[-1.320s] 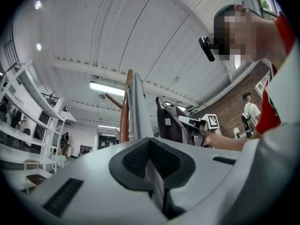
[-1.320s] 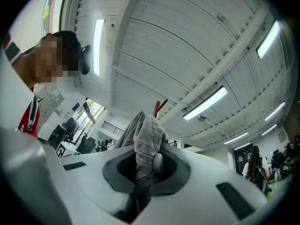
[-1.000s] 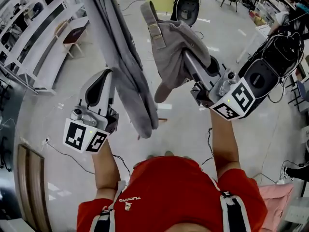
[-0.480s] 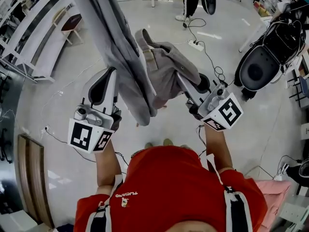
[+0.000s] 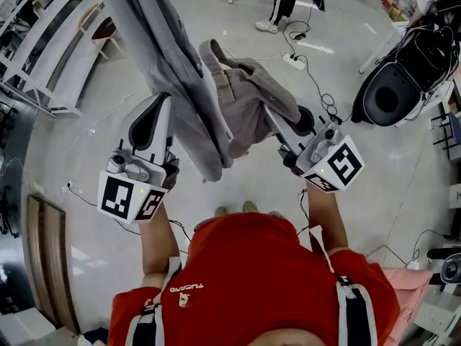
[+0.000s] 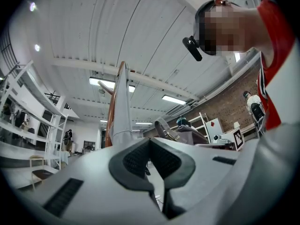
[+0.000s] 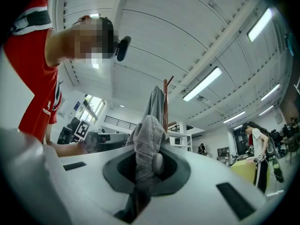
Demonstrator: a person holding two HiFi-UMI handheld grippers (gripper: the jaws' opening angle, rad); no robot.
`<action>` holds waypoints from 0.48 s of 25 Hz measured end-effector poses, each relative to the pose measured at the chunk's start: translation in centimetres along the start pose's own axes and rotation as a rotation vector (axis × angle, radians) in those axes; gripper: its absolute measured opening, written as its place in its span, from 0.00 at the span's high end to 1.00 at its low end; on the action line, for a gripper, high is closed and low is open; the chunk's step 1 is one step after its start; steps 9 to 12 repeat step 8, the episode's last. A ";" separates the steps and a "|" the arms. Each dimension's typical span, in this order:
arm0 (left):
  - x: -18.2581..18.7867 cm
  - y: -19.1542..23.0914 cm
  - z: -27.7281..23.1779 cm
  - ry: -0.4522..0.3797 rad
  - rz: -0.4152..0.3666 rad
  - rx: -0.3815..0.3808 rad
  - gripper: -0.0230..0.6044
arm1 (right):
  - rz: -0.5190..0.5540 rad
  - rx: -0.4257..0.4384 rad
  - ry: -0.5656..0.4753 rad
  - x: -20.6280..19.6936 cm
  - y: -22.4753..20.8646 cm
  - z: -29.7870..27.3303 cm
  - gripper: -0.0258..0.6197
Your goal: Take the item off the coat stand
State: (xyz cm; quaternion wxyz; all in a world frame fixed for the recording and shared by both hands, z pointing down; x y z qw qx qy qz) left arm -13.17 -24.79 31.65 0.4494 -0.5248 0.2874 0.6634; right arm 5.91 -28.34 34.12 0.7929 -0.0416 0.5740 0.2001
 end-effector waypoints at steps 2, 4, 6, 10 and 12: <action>0.3 0.1 -0.1 0.002 -0.001 0.003 0.95 | -0.003 0.004 0.002 0.2 -0.1 -0.2 0.91; 0.8 0.4 -0.3 0.004 -0.002 0.007 0.95 | -0.006 0.007 0.002 0.5 -0.3 -0.6 0.91; 1.0 0.5 -0.3 0.005 -0.003 0.011 0.95 | -0.008 0.010 0.002 0.6 -0.4 -0.7 0.91; 1.0 0.5 -0.3 0.005 -0.004 0.016 0.95 | -0.010 0.012 0.001 0.6 -0.4 -0.7 0.91; 1.0 0.5 -0.3 0.005 -0.004 0.016 0.95 | -0.010 0.012 0.001 0.6 -0.4 -0.7 0.91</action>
Point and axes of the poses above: the fingertips, and each gripper's own axes: z backward along the fingers, y to its left, x out of its top, the point moved 3 cm from there along z, backward along the fingers, and after that the axes turned 1 degree about x, right-handed, at the moved point
